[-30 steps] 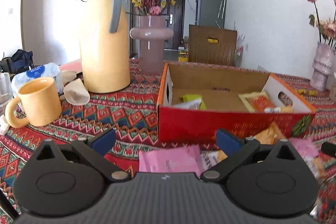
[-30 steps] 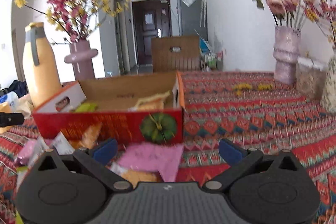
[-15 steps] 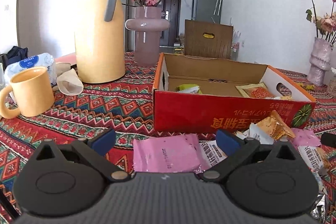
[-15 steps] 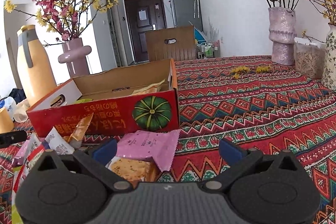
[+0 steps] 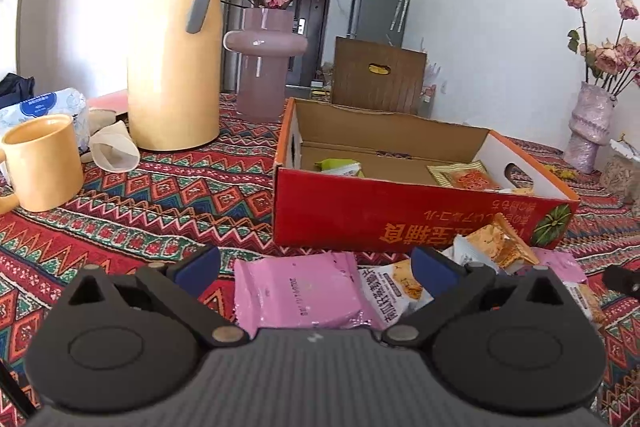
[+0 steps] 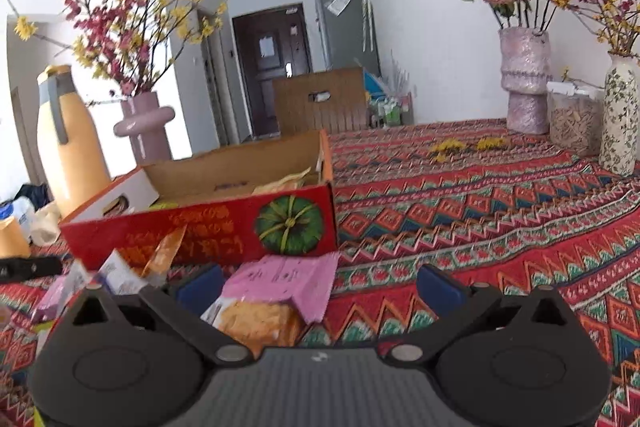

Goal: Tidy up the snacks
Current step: 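Grasp another cookie packet from the pile with the right gripper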

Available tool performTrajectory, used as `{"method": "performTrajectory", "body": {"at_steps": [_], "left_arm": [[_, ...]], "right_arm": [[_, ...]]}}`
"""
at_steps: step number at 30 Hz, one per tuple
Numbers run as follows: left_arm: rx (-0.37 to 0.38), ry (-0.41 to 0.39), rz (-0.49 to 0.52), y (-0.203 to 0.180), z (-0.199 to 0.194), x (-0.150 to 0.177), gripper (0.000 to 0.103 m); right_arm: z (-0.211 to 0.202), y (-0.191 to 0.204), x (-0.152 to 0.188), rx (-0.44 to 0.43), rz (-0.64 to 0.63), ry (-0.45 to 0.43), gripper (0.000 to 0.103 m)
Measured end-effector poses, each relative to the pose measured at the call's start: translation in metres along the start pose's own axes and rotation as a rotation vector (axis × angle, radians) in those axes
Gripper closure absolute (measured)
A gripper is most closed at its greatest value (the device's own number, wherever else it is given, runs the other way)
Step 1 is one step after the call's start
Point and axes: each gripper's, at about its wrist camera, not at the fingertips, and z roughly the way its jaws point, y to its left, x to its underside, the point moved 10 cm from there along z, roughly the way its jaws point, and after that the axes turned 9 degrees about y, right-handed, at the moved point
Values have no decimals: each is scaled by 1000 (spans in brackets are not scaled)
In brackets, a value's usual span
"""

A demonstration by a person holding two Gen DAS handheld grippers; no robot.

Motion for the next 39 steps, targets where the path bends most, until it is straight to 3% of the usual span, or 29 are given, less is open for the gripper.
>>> {"method": "performTrajectory", "body": {"at_steps": [10,16,18,22,24,28,34,39], "left_arm": [[10,-4,-12,0,-2,0,0],[15,-4,-18,1,-2,0,0],[16,-4,-19,1,-3,0,0],[16,-6,-21,2,-3,0,0],[15,-7,-22,2,-3,0,0],[14,-6,-24,2,-3,0,0],[13,-7,-23,3,-3,0,0],[6,-4,-25,3,-2,1,0]], "right_arm": [[17,32,5,-29,-68,147,0],[34,36,18,-9,-46,235,0],[34,36,21,-10,-43,239,7],[30,43,25,-39,-58,240,35],[30,47,27,-58,-62,249,41],[24,49,27,-82,-38,233,52],[2,40,14,-78,-36,133,57],[-9,12,-3,17,-24,22,57]]}}
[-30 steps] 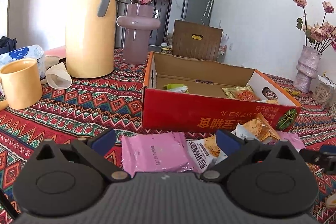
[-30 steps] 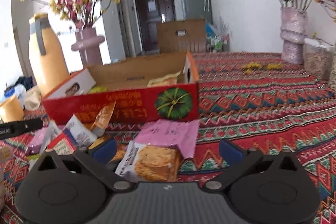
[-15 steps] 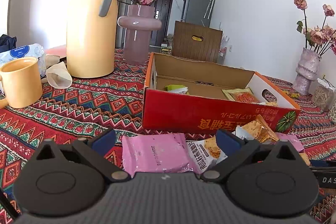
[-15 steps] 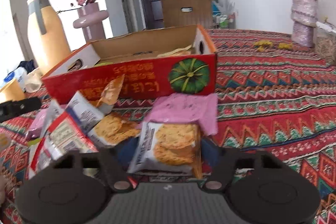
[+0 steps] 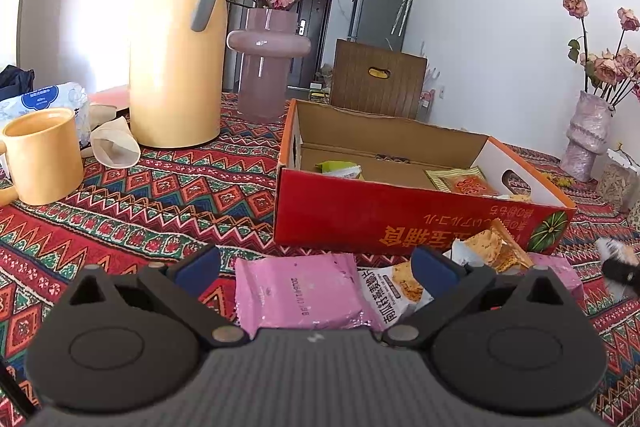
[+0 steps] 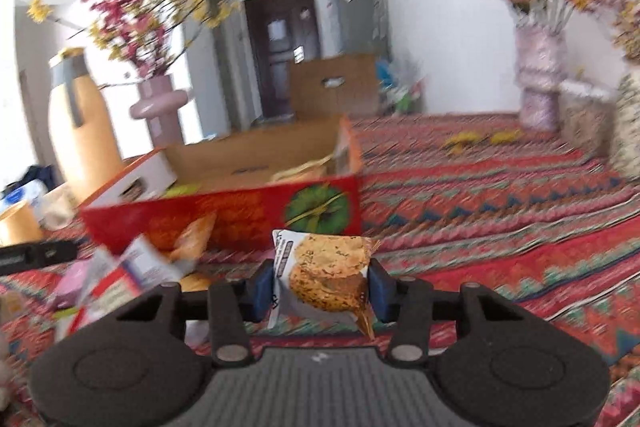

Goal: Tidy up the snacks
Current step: 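Grasp another cookie packet from the pile with the right gripper, then lift the cookie packet with the right gripper while the left grasps a pink packet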

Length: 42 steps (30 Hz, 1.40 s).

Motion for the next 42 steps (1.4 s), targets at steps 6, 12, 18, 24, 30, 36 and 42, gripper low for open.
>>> {"method": "performTrajectory", "body": {"at_steps": [6,12,18,24,30,36,42], "left_arm": [[-7,6,2,0,1,1,0],[-12,16,0,0,4,1,0],[-23,53,7,1,10,3,0],[-56,138,-16,8,23,3,0],[-116,201,-4,8,32,-4,0],[-155,254,12,4,44,-1,0],[-169,280,4,3,50,6,8]], "right_arm": [[9,-33,-16,127,18,-81,57],[16,-35,-15,126,16,-98,57],[14,-38,-14,114,37,-106,57],[14,-40,-13,100,53,-102,56],[14,-42,-13,82,68,-103,56],[13,-42,-13,72,80,-108,56],[12,-43,-13,64,83,-111,56]]}}
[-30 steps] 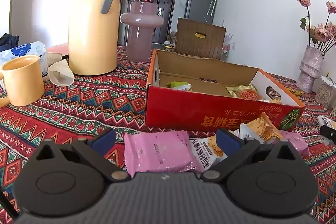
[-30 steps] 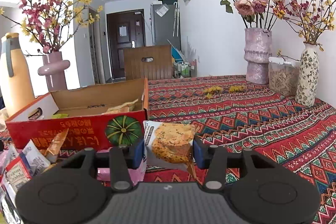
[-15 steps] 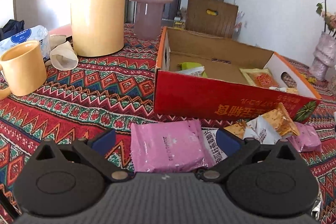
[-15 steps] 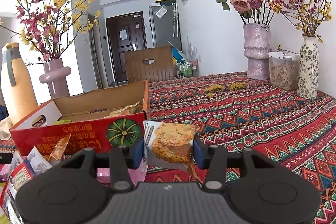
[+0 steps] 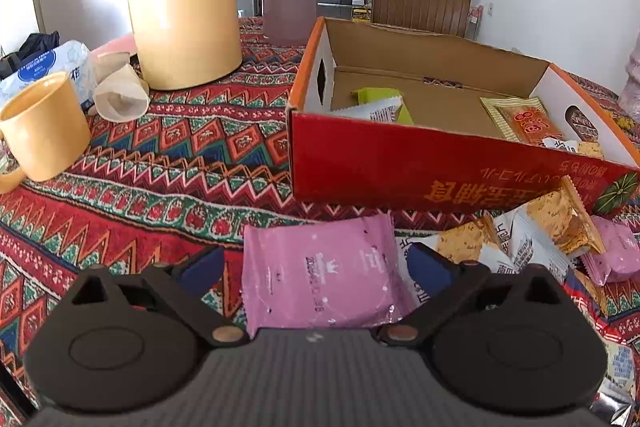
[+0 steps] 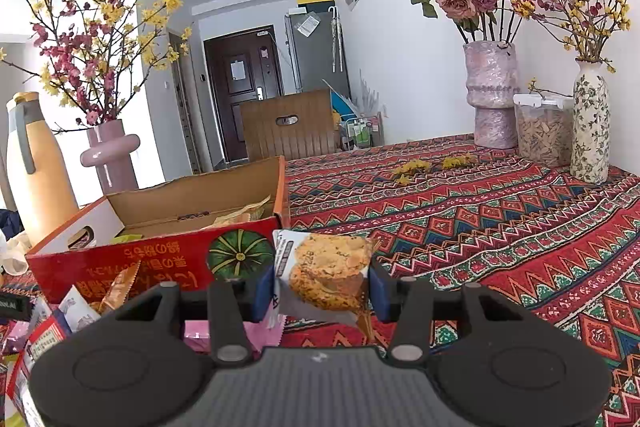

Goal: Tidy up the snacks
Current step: 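Lift the cookie packet with the right gripper while the left grasps a pink packet, then carry both packets over the open box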

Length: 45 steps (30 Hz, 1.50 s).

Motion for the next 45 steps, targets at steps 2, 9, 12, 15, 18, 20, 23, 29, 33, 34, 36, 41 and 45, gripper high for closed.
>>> {"method": "performTrajectory", "body": {"at_steps": [2,9,12,15,18,20,23,29,33,34,36,41,45], "left_arm": [[11,15,-3,-1,2,3,19],[27,-15,-14,1,-6,10,30],[34,-24,-8,1,-8,11,32],[38,-36,2,0,-11,13,34],[41,-61,14,0,-17,13,34],[41,-87,15,1,-23,12,34],[43,-126,17,3,-33,8,34],[49,-204,24,6,-57,-6,34],[48,-251,37,3,-72,-21,34],[50,-260,39,1,-75,-25,34],[52,-278,45,-3,-79,-32,34],[54,-308,55,-15,-85,-50,34],[64,-324,54,-26,-85,-65,34]], "right_arm": [[0,0,0,-2,2,-1,56],[0,-1,0,-3,4,-1,56],[0,-1,0,-3,5,-1,56],[0,-1,0,-3,5,-2,55],[-1,-1,0,-3,4,-7,56],[-1,0,0,-3,4,-9,55],[-1,0,0,-4,3,-10,56],[-2,4,0,0,-20,-9,56],[-7,13,-6,-14,-48,-19,55],[-9,16,-10,-22,-52,-28,56],[-13,22,-19,-32,-64,-48,56],[-13,38,-44,-52,-98,-89,55],[-5,52,-63,-69,-125,-106,56]]}}
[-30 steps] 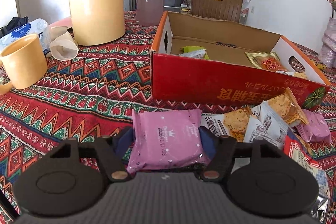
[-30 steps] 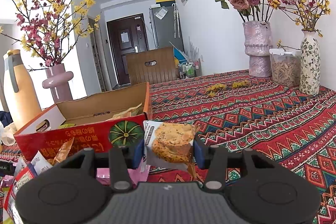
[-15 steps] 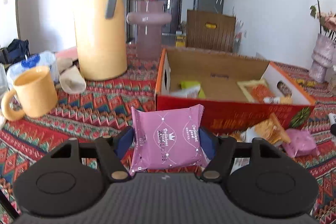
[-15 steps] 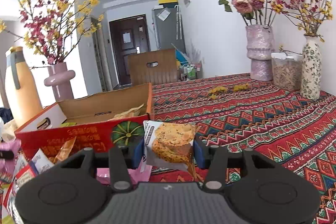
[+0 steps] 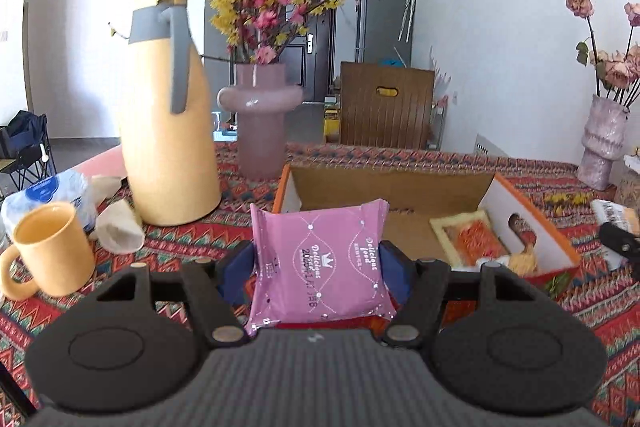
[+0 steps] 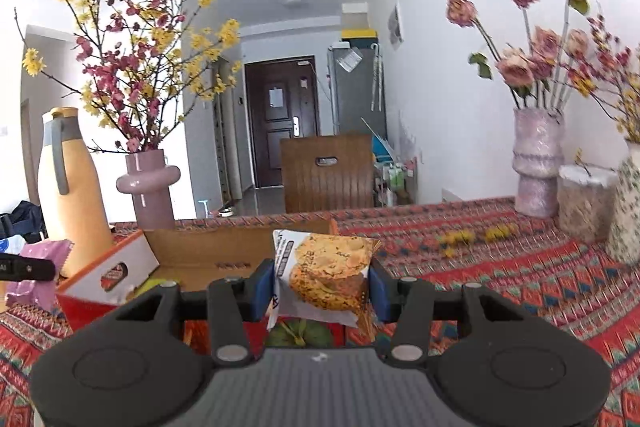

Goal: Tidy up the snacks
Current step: 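Carry both packets over the open box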

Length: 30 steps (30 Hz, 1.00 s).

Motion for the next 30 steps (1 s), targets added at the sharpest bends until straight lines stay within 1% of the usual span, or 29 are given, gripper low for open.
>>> {"method": "performTrajectory", "body": {"at_steps": [6,13,16,18,19,22,27,30], "left_arm": [[-4,-12,-5,-13,16,-18,34],[-19,-3,-10,-21,48,-29,34],[-25,-6,-6,-23,62,-28,34],[-12,0,-20,-22,73,-23,34],[-3,5,-29,-21,78,-20,35],[-6,33,-20,-21,89,-14,35],[6,34,-31,-18,90,-10,34],[15,32,-39,-19,89,-8,31]], "right_arm": [[29,18,-20,-19,-35,12,55],[66,39,-28,-35,-71,44,56],[81,44,-26,-36,-69,58,55],[88,44,-20,-39,-59,67,56],[90,42,-16,-39,-54,71,56],[96,37,-11,-41,-28,93,56],[99,38,-4,-48,-32,111,55],[98,40,0,-50,-43,114,54]]}}
